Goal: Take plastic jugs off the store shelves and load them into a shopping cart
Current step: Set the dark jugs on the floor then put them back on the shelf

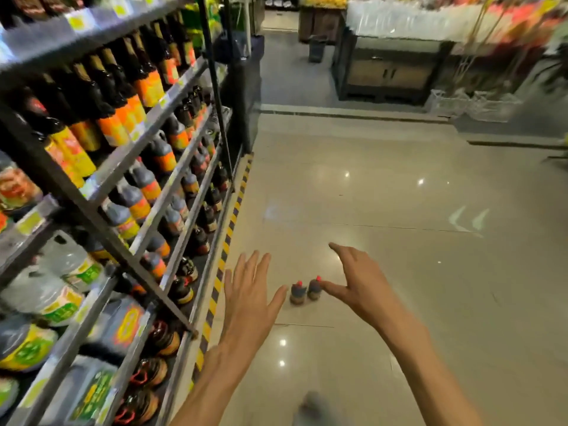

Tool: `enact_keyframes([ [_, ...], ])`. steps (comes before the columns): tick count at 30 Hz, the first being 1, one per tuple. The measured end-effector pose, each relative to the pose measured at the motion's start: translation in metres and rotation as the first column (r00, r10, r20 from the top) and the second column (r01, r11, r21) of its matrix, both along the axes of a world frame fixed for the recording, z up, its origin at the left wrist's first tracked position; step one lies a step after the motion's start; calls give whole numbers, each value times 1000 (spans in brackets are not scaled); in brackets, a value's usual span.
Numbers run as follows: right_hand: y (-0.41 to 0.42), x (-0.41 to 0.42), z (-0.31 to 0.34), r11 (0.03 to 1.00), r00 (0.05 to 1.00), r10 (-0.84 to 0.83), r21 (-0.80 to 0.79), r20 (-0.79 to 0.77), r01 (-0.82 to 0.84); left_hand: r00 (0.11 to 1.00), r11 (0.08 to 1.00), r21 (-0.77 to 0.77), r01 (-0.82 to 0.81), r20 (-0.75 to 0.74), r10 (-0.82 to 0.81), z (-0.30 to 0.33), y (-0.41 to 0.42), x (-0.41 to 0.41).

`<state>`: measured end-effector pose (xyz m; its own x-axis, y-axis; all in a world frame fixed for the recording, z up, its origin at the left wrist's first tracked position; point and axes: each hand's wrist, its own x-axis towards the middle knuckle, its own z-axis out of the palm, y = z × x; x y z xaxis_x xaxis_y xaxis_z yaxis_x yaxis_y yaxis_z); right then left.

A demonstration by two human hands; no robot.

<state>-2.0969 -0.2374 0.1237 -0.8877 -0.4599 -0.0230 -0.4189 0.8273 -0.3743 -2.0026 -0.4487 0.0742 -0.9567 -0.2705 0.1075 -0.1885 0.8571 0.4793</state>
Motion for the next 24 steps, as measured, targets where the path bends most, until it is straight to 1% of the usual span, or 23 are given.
enact_keyframes([
  [2,7,-34,-12,1000,999,-31,0,16,31,1000,1000,2,26,16,-26,-4,6,-40],
  [4,15,-72,-30,999,998,-47,11,32,47,996,998,-18,55,73,-54,-15,9,-84],
  [8,22,-158,-71,998,995,-64,18,70,63,989,997,-40,71,137,-64,-55,12,-172],
  [12,26,-245,-117,998,986,-51,-22,157,55,968,999,-10,32,250,-29,-104,18,-246],
  [15,25,-303,-152,1000,969,-10,14,247,6,943,999,36,-27,333,14,-140,21,-295],
  [20,16,-382,-235,995,931,39,75,363,-71,884,994,74,-84,465,41,-215,22,-365],
  [24,1,-418,-326,989,903,64,94,424,-114,820,991,115,-70,572,-8,-306,25,-405],
])
